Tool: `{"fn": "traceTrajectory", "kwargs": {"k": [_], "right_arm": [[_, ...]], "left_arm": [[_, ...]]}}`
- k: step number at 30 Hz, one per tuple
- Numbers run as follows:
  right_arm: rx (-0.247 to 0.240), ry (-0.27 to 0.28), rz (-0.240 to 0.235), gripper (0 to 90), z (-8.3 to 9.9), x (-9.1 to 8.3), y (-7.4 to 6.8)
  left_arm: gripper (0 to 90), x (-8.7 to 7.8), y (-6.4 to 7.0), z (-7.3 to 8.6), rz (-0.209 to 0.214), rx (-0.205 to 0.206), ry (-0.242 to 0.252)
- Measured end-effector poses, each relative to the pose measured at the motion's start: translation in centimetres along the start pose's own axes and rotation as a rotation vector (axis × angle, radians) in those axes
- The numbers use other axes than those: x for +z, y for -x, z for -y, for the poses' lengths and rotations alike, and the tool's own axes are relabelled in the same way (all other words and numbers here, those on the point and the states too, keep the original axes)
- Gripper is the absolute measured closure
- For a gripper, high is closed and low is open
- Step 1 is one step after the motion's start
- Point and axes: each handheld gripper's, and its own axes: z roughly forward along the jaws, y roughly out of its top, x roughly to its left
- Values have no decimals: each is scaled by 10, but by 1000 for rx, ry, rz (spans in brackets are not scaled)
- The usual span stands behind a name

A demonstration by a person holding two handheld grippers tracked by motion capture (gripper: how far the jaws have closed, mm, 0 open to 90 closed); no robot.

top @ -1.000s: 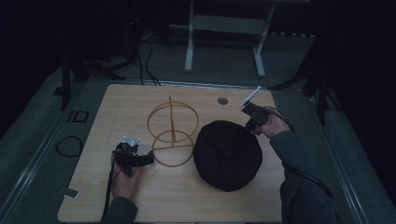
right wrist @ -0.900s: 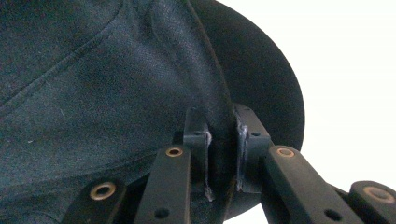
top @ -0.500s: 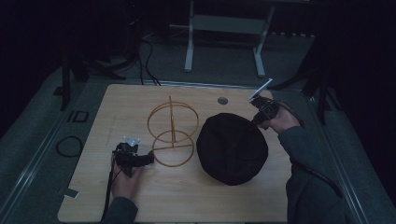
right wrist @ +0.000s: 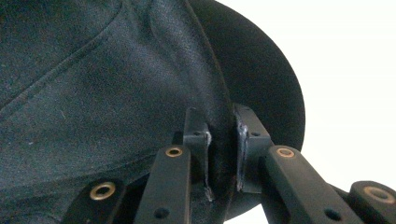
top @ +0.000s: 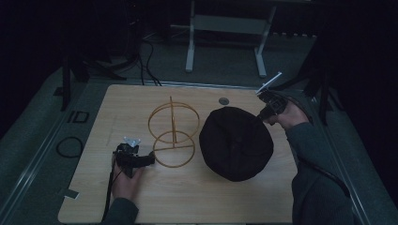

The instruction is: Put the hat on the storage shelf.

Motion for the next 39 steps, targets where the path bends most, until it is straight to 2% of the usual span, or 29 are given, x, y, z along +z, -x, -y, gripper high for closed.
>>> {"fn": "traceTrajectory", "kwargs": {"k": [13,16,26,34,39], "right_arm": [[71,65,-38,779,4,-29,11],[90,53,-44,779,3,-35,12],[137,66,-54,779,2,-51,16],[147,105,-60,779,0,-60,15],[136,102,-54,778,-3,-64,11]], "left_arm": [[13,0,0,0,0,-3,2],[12,0,0,0,0,-3,2],[12,0,0,0,0,-3,2],[12,0,0,0,0,-2,2],[12,0,0,0,0,-3,3]]}}
